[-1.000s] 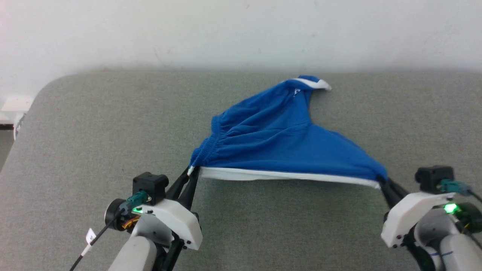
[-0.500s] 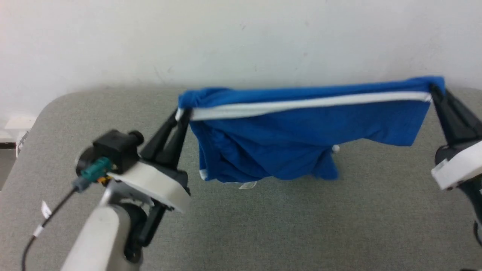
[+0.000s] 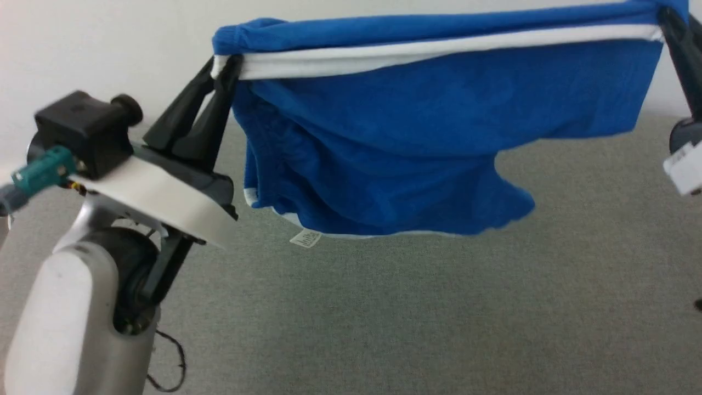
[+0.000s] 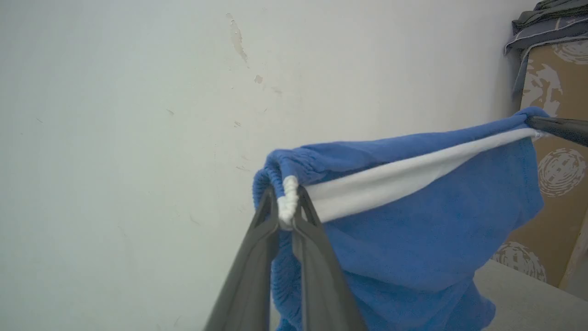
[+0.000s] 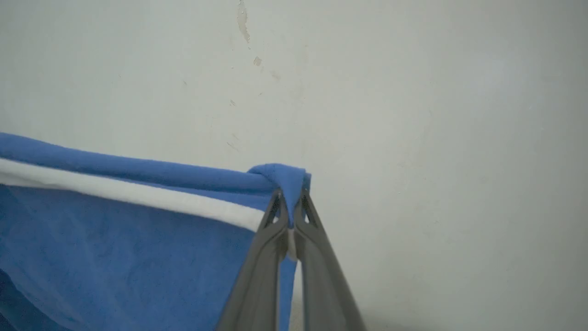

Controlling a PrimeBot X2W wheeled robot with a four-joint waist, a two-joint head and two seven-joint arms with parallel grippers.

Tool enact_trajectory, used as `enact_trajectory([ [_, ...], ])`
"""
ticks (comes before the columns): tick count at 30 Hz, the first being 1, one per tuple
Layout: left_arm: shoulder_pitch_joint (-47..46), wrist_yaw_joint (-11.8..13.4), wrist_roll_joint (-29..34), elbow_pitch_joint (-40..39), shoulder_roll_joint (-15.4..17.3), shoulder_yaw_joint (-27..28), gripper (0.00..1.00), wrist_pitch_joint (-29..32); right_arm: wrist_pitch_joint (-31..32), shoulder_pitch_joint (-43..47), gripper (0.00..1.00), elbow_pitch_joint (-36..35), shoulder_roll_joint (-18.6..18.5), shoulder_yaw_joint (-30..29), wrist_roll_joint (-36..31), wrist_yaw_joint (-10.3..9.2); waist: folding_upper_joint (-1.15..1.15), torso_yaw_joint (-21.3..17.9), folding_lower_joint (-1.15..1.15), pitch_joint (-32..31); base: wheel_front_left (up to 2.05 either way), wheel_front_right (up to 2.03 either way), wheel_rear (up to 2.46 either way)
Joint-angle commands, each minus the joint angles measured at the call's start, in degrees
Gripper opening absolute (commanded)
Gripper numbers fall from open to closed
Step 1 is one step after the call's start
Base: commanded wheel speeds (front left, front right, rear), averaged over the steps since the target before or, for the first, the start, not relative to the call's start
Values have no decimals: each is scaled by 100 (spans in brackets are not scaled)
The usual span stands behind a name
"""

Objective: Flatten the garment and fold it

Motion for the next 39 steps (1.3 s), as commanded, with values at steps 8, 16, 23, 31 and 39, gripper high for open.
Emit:
enact_trajectory([
  [8, -1043, -246, -147, 866, 358, -45, 0, 442, 51, -1580, 0, 864, -363, 571, -87, -12, 0, -218, 0, 1199, 0, 0, 0],
  [16, -2800, -387, -3, 2394, 349, -167, 0, 152, -655, -3522, 0, 2562, 60, 701, -54, -12, 0, -390, 0, 2218, 0, 0, 0],
  [23, -4184, -399, 351, 3618, 289, -162, 0, -672, -1560, -4743, 0, 3800, 316, 1008, -539, -12, 0, -432, 0, 2666, 0, 0, 0],
  [31, -4353, -404, 575, 4374, 128, -387, 0, -1375, -2264, -4977, 0, 4717, 610, 1199, -659, -12, 0, -367, 0, 2778, 0, 0, 0],
  [39, -3396, -456, 613, 5114, -177, -959, 0, -1855, -2420, -4171, 0, 5452, 623, 1735, -472, -12, 0, -193, 0, 2588, 0, 0, 0],
])
